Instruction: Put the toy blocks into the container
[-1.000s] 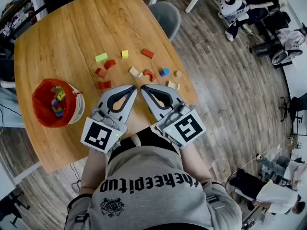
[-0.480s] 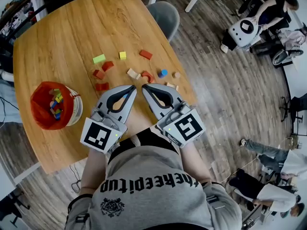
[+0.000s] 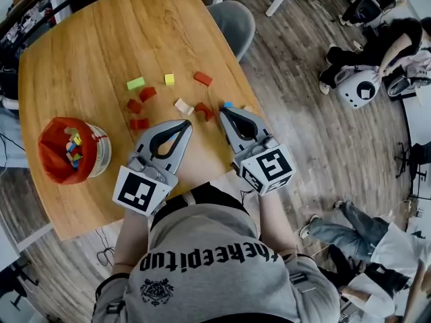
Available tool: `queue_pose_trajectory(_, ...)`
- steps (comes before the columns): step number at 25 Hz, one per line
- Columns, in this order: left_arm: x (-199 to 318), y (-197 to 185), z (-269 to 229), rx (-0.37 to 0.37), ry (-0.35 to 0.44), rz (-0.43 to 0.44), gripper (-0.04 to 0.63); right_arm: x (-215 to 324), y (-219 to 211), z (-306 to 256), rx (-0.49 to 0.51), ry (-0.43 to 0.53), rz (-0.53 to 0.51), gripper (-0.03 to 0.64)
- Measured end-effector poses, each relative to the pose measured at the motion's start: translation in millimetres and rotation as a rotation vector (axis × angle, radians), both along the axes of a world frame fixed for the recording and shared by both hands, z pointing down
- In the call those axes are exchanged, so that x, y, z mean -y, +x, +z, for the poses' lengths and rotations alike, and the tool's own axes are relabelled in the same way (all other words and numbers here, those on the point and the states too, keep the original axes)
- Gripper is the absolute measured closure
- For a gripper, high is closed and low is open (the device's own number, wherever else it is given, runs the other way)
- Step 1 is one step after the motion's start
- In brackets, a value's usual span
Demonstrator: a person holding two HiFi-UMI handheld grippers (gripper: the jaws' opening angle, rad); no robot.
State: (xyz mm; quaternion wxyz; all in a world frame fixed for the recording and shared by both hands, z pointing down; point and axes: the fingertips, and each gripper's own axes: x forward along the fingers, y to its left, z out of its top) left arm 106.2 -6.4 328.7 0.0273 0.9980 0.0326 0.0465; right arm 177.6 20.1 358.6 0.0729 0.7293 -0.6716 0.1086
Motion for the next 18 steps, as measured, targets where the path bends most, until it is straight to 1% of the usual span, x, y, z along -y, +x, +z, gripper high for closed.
queue_pose_trajectory(8,7,17,8,0.024,-0.003,-0.054,0.58,-3,46,38,0.017,-0.093,0.014,0.603)
queue_pose_trajectory(12,9,23,13,0.042,-0.014,-0.084,0.58,-1,59,59,0.036,-0.142,0.0,0.595)
queue_pose_trajectory(18,14,29,22,0.067,-0.022,-0.121,0.58,4,73,90,0.062,-0.21,-0.023,0.566)
